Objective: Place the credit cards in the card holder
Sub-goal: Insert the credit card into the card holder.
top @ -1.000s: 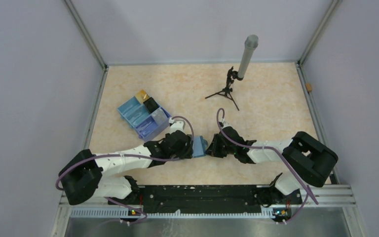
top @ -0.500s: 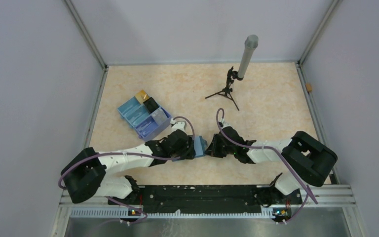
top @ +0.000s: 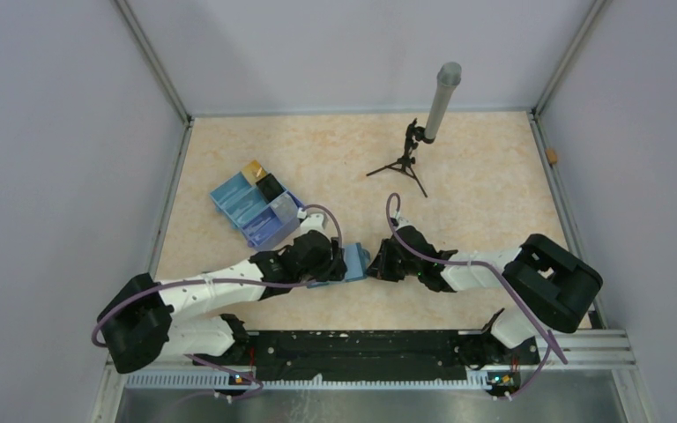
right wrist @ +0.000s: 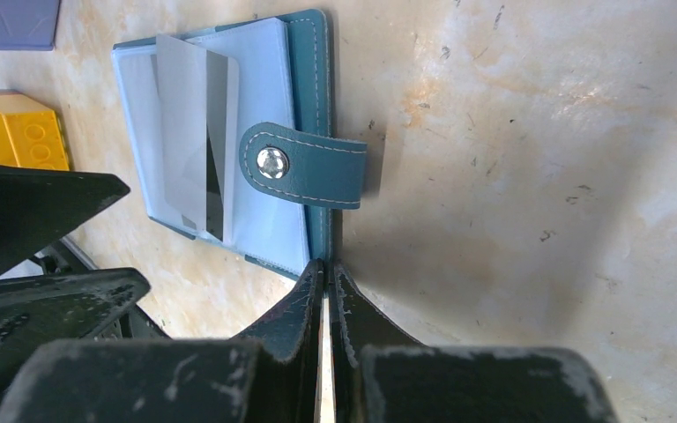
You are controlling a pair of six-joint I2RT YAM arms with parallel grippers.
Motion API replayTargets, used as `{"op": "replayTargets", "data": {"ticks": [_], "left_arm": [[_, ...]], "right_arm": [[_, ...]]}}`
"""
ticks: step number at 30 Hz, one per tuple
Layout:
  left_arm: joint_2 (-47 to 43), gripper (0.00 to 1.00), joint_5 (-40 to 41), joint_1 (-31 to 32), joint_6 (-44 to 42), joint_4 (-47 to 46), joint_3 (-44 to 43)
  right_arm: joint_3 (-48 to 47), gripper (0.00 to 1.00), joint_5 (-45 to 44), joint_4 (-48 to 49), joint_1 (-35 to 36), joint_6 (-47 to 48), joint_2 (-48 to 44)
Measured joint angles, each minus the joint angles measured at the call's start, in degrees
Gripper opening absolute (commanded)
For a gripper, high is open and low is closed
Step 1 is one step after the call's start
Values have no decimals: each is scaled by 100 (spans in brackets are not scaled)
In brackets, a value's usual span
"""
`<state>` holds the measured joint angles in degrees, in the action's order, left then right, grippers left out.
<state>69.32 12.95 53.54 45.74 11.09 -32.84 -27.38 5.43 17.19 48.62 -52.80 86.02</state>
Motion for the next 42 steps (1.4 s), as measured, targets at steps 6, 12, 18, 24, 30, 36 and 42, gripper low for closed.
{"op": "replayTargets", "data": {"ticks": [6, 12, 18, 24, 30, 36, 42], "left_arm": [[-63, 72, 79, -31, 35, 52, 9], [144, 72, 55, -42, 101, 55, 83], [262, 72, -11, -57, 122, -105, 116], [326, 72, -162, -61, 197, -341, 138], [385, 72, -245, -81, 240, -431, 138], [435, 72, -291, -96, 260, -511, 136], [435, 72, -291, -96, 282, -516, 136]], "right_arm": [[0, 0, 9, 7, 0, 2, 9], [0, 0, 39, 44, 0, 0, 31], [0, 0, 42, 44, 0, 0, 31], [0, 0, 42, 44, 0, 0, 31], [0, 0, 42, 46, 0, 0, 33], [0, 0, 44, 44, 0, 0, 33], [0, 0, 42, 46, 0, -2, 31]]}}
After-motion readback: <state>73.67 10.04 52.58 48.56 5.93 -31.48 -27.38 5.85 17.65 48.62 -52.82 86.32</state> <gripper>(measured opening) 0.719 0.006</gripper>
